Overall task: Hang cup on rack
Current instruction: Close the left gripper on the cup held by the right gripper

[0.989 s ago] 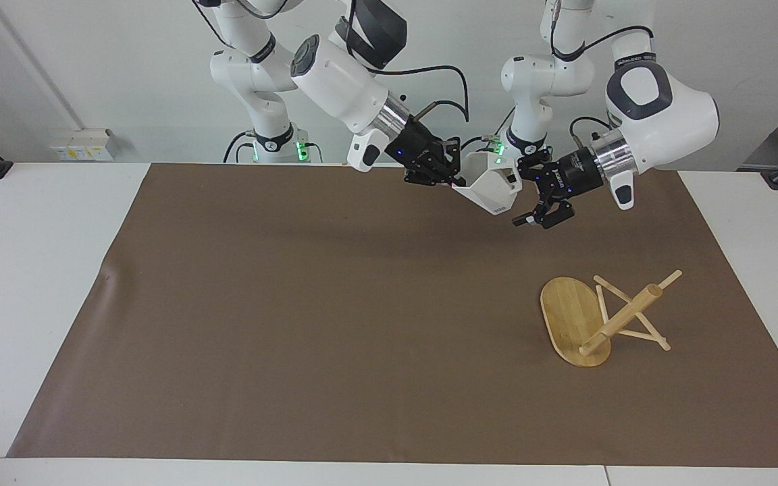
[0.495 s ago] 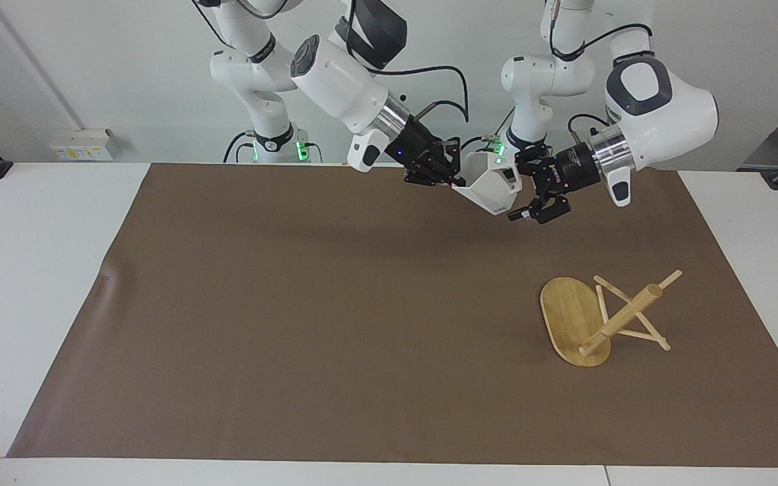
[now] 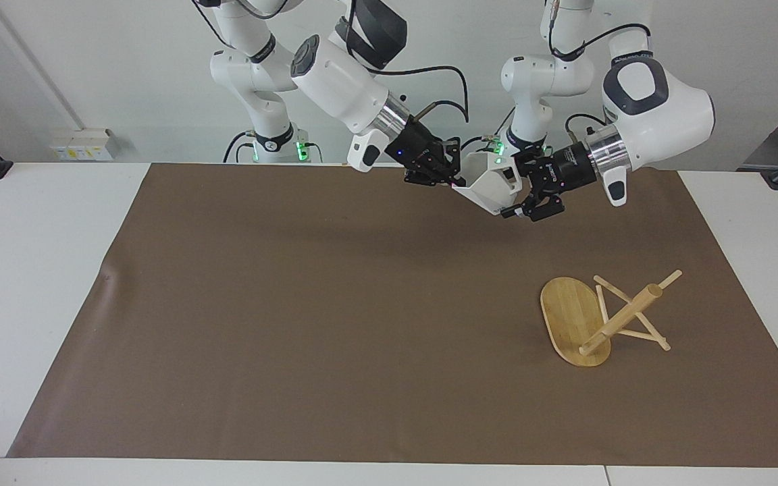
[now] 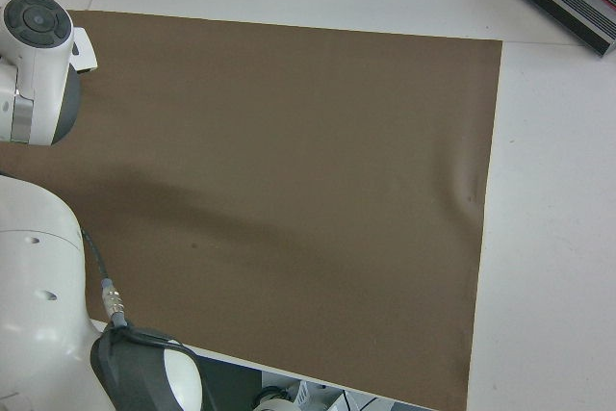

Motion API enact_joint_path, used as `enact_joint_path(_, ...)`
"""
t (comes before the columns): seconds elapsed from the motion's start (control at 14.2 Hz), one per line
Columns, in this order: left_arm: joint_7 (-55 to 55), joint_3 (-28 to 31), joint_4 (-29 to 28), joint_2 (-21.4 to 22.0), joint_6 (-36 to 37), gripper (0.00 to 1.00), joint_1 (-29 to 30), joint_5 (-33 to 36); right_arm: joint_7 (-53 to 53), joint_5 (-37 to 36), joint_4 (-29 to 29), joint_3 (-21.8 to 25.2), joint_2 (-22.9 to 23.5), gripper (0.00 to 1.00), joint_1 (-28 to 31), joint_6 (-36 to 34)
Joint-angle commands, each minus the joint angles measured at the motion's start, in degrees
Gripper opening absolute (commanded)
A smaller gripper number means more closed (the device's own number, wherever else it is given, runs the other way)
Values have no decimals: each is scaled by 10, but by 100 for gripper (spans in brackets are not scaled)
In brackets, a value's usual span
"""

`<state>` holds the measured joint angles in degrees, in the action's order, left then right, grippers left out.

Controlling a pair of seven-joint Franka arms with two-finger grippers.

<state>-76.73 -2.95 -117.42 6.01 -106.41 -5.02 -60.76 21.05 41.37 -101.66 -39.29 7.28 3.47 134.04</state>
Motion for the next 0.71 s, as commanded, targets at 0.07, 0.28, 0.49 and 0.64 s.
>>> enact_joint_path(0.07, 51, 3, -4, 10, 8, 0, -6, -9, 8, 11, 3, -10, 3, 0, 4, 7)
enact_joint_path(0.28, 48, 3, -8, 12, 5, 0, -6, -12, 8, 11, 3, -10, 3, 0, 4, 6)
enact_joint_path(0.49, 37, 4, -5, 12, 6, 0, -6, -12, 9, 11, 3, -9, 3, 14, 4, 4)
enact_joint_path(0.64, 12, 4, -5, 12, 2, 0, -8, -11, 9, 10, 2, -9, 3, 36, 4, 4)
